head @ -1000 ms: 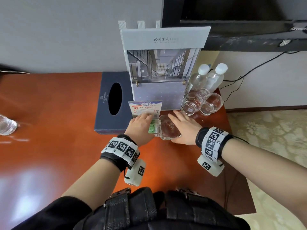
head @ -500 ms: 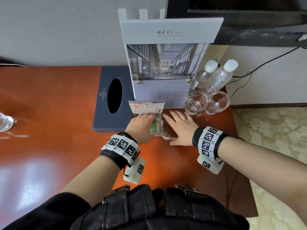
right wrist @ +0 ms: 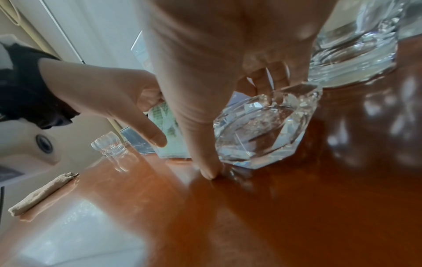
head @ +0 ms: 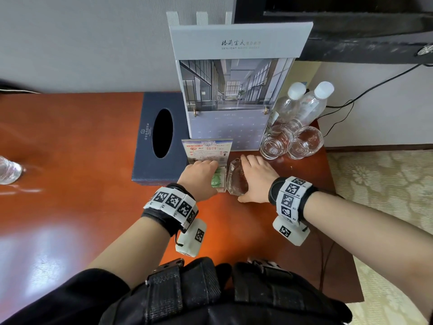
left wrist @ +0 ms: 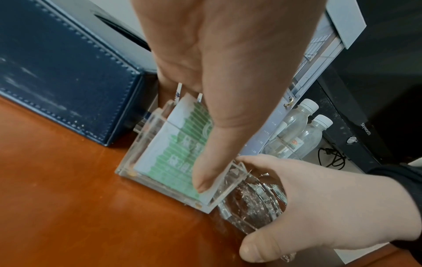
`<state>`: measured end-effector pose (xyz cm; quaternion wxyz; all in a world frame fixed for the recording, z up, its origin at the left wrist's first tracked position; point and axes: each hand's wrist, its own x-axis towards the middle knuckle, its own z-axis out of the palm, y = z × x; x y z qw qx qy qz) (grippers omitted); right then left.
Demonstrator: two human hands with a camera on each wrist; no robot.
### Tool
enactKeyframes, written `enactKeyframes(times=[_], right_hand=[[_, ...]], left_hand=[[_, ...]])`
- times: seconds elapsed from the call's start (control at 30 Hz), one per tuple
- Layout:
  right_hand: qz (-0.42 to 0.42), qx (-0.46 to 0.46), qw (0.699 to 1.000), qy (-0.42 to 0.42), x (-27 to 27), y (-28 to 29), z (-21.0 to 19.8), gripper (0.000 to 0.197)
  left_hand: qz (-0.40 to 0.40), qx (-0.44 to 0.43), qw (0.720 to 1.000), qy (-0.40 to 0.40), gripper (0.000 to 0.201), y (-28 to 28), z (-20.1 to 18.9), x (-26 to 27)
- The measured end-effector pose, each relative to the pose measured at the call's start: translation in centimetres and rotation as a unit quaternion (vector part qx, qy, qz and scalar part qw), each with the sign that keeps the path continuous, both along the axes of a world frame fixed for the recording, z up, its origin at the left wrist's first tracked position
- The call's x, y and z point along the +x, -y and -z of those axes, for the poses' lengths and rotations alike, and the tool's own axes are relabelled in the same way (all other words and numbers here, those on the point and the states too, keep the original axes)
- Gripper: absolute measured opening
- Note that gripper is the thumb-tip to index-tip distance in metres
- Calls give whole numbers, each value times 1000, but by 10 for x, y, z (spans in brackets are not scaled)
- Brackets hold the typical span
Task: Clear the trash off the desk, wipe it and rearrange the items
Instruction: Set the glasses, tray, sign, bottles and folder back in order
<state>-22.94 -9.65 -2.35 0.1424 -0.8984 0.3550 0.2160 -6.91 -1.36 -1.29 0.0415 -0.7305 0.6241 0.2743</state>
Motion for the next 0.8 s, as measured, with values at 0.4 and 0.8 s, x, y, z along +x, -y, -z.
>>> enactKeyframes(times=[0.4,0.8], right_hand=[[1,-10,1000,-2,-8,-5,-13,117],[-25,-34,999,3,-9,-4,-59,117]], left_hand=[[-14,-19,1000,-20,48,-9,-15,-4],[-40,-73,996,-27,56,-14,-44,-2]])
